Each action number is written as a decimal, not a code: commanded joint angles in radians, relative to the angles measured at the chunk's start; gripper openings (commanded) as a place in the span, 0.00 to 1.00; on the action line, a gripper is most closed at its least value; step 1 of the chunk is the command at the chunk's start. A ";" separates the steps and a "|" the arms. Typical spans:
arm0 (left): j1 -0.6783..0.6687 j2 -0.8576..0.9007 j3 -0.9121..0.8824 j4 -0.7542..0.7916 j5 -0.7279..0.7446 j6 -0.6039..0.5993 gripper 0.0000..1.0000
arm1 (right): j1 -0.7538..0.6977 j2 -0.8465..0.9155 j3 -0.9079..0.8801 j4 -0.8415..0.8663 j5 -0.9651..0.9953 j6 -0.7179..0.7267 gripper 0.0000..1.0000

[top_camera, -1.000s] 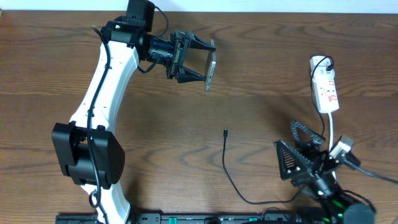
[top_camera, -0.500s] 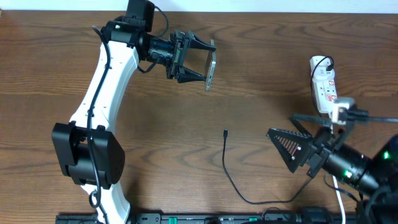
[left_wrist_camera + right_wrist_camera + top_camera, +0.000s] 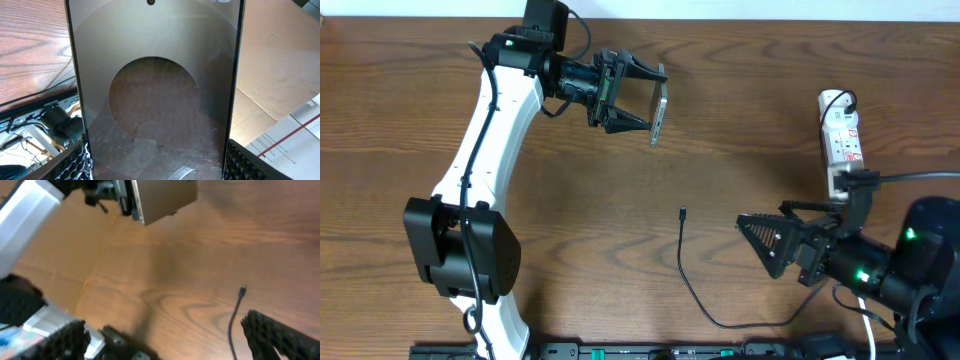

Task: Plug charger to phone and switch on socket
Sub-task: 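Swing the right gripper up toward the phone held by the left, then close the right gripper on the phone's lower edge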

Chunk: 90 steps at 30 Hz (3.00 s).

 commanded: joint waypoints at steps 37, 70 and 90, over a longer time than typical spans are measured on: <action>0.006 -0.013 0.011 0.002 0.006 -0.009 0.69 | 0.675 0.928 0.672 -0.080 1.186 0.476 0.55; 0.006 -0.013 0.011 0.002 0.069 -0.008 0.69 | 0.616 0.928 0.672 -0.056 1.069 0.475 0.29; 0.006 -0.013 0.011 0.002 0.069 -0.005 0.69 | 0.616 0.928 0.672 -0.050 1.070 0.475 0.14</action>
